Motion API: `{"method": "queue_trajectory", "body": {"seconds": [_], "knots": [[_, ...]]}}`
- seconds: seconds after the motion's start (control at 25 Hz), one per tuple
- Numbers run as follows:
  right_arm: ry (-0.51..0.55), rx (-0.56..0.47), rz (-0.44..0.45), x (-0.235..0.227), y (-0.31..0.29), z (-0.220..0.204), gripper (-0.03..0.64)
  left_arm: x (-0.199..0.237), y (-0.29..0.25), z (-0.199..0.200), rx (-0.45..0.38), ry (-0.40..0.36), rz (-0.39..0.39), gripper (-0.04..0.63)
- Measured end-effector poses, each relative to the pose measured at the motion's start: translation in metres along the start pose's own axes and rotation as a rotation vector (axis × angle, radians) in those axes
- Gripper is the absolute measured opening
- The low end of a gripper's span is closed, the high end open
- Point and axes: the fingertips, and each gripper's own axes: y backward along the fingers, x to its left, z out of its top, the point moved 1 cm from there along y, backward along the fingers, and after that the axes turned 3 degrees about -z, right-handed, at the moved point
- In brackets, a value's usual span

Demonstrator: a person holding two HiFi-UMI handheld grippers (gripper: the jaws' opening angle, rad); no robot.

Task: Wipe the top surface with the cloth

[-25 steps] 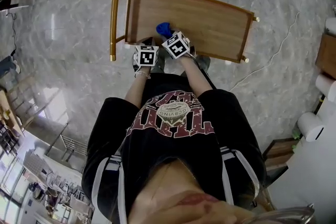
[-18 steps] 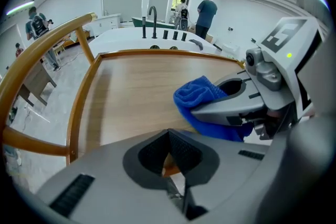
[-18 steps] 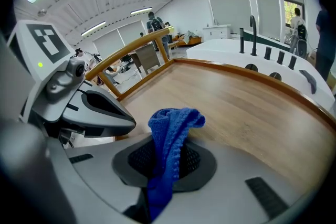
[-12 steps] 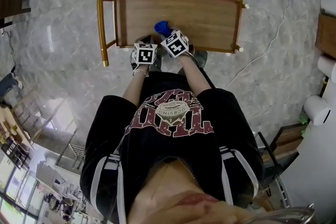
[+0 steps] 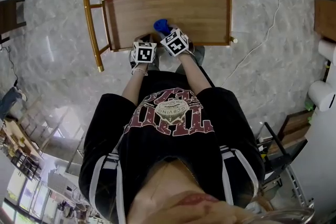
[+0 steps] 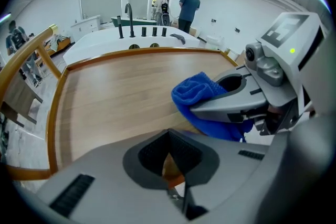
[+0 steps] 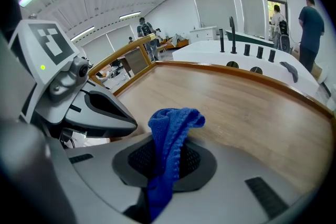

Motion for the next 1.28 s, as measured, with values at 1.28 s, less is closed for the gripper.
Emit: {"method": "queue_trajectory", "body": {"seconds": [1.28], "knots": [[-0.133, 0.026, -0.173, -0.081, 0.063, -0.056, 0.055, -0.075, -0.038, 0.039, 0.034, -0.173, -0.088, 0.048]]}}
